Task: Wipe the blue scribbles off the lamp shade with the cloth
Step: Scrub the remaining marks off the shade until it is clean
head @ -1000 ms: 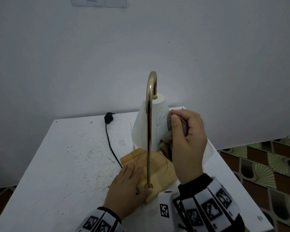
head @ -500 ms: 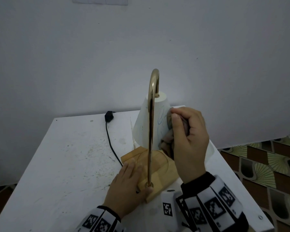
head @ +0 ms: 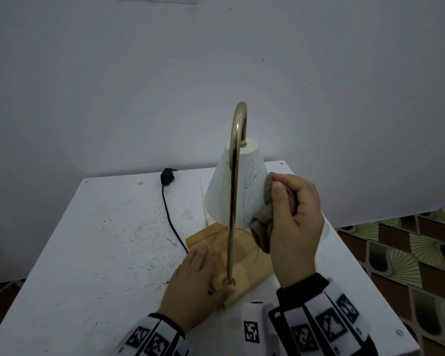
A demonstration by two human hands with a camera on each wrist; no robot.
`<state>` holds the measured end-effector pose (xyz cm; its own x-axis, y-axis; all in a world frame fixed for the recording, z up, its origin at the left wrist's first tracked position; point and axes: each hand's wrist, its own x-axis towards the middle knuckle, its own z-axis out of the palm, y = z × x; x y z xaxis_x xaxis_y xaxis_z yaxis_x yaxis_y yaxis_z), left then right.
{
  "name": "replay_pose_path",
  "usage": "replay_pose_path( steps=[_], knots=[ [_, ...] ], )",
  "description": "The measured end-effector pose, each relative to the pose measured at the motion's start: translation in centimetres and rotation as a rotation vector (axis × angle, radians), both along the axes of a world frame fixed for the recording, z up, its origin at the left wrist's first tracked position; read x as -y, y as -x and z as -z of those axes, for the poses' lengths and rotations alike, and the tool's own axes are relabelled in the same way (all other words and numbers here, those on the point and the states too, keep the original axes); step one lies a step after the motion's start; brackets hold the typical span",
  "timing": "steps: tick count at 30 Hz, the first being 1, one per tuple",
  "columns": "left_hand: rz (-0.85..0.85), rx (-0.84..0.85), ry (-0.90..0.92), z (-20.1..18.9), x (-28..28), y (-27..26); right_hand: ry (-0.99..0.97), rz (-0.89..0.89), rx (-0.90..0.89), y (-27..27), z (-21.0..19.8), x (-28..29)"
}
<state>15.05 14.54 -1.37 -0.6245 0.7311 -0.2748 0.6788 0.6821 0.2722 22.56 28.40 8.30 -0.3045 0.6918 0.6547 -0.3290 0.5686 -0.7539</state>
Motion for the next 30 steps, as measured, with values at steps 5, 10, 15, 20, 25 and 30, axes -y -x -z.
replay_pose_path(
  steps=[5,10,15,20,25,30],
  knots=[
    [0.011,-0.015,-0.022,0.5,0.1,0.2,-0.121,-0.092,0.041,-0.8,0.8,1.7],
    [0.010,-0.028,-0.025,0.6,0.0,0.2,-0.016,-0.138,0.070,-1.2,2.5,0.4],
    [0.008,-0.033,-0.034,0.5,0.0,0.1,-0.034,-0.052,0.052,-0.8,1.1,0.1],
    [0.018,-0.035,-0.026,0.4,0.0,0.1,-0.145,-0.142,0.103,-1.8,2.9,1.6],
    [0.010,-0.028,-0.022,0.3,-0.1,0.1,0.054,-0.113,0.069,-1.4,3.1,0.1],
    [0.005,-0.035,-0.005,0.1,-0.2,0.1,0.081,-0.133,0.046,-1.2,1.3,0.5]
  ],
)
